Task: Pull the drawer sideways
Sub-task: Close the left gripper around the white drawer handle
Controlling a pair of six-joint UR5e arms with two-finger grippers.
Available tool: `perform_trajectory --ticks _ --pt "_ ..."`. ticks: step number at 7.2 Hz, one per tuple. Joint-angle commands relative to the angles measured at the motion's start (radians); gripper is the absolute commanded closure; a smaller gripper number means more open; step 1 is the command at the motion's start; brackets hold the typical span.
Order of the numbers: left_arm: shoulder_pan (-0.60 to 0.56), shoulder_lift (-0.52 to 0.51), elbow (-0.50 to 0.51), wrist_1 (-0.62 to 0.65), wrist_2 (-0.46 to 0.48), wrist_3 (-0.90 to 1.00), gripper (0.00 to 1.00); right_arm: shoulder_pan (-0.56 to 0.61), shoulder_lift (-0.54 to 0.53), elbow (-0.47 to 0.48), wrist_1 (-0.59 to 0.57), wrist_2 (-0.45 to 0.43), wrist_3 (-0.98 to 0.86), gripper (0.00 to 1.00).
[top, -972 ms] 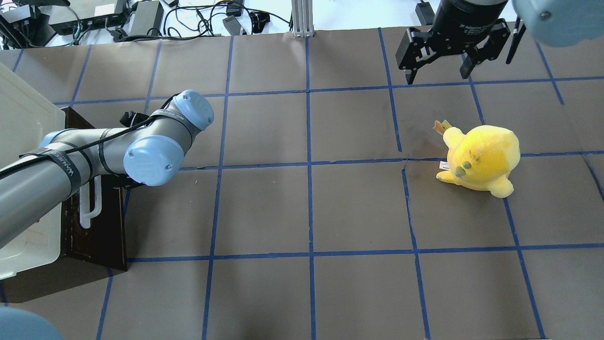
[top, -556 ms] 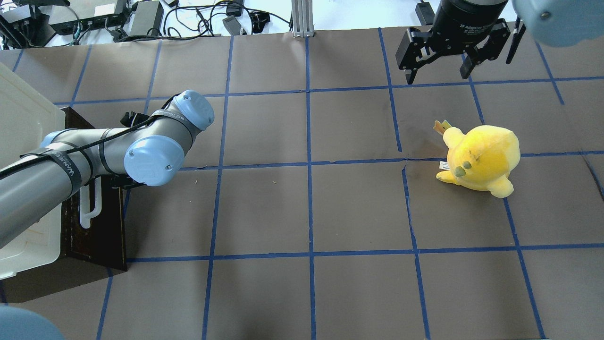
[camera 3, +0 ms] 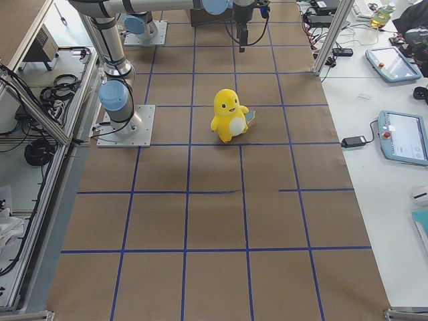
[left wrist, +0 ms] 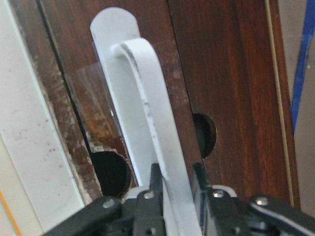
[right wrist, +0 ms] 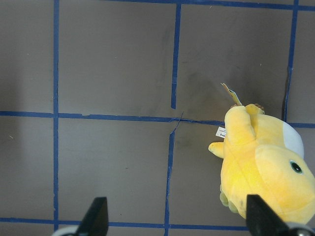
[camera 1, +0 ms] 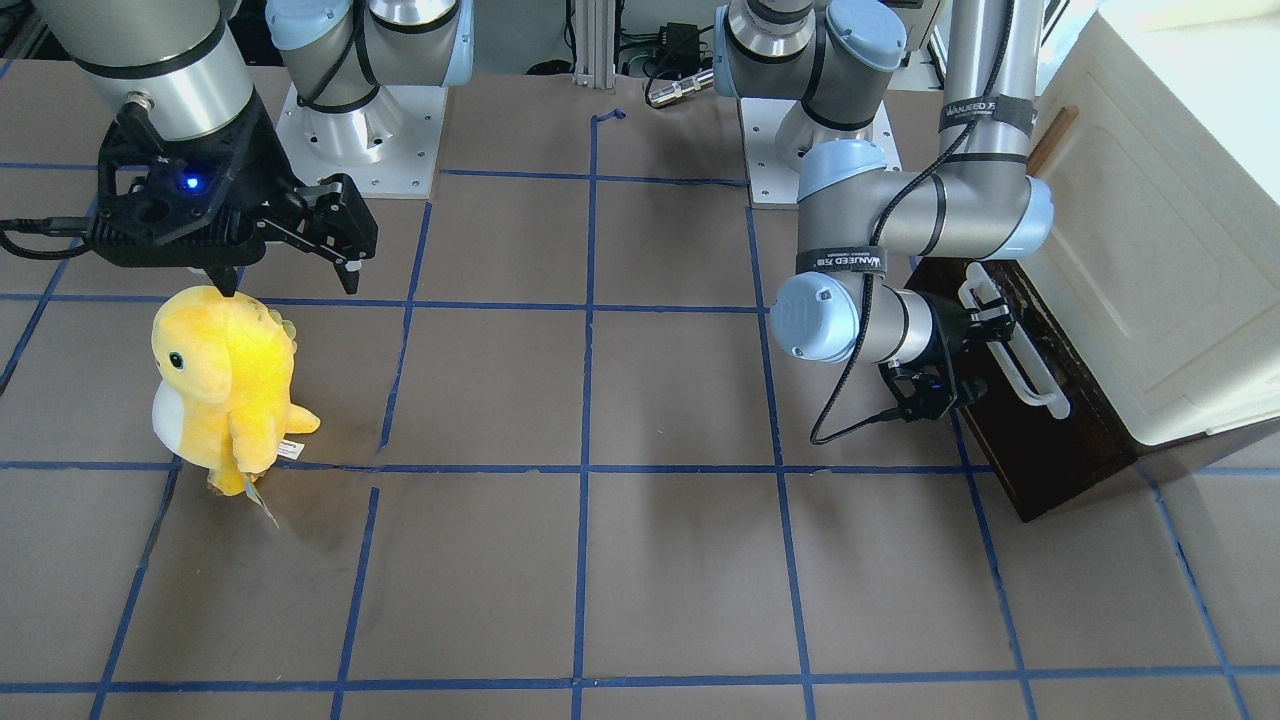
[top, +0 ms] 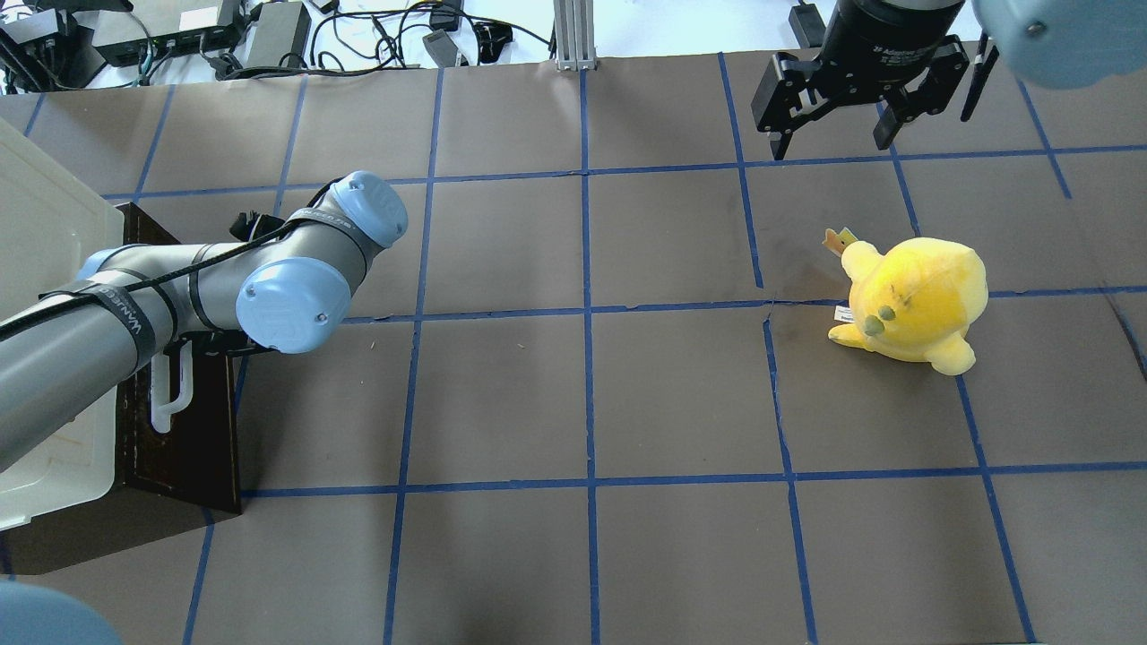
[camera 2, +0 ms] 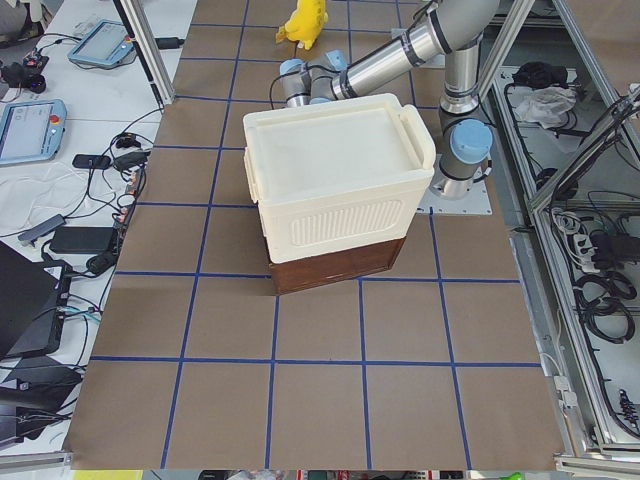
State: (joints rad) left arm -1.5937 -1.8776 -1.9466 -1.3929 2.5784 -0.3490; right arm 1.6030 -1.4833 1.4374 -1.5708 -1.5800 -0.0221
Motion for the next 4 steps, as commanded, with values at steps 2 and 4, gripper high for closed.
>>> perform_trajectory --ticks 2,4 --pt "-0.003 0.005 0.0 0.0 0.0 0.008 0.82 0.0 0.0 0.0 0.0 0.0 0.001 0.0" --pt "-0.008 0.009 0.002 0.0 -0.001 0.025 0.82 0.0 0.0 0.0 0.0 0.0 0.001 0.0"
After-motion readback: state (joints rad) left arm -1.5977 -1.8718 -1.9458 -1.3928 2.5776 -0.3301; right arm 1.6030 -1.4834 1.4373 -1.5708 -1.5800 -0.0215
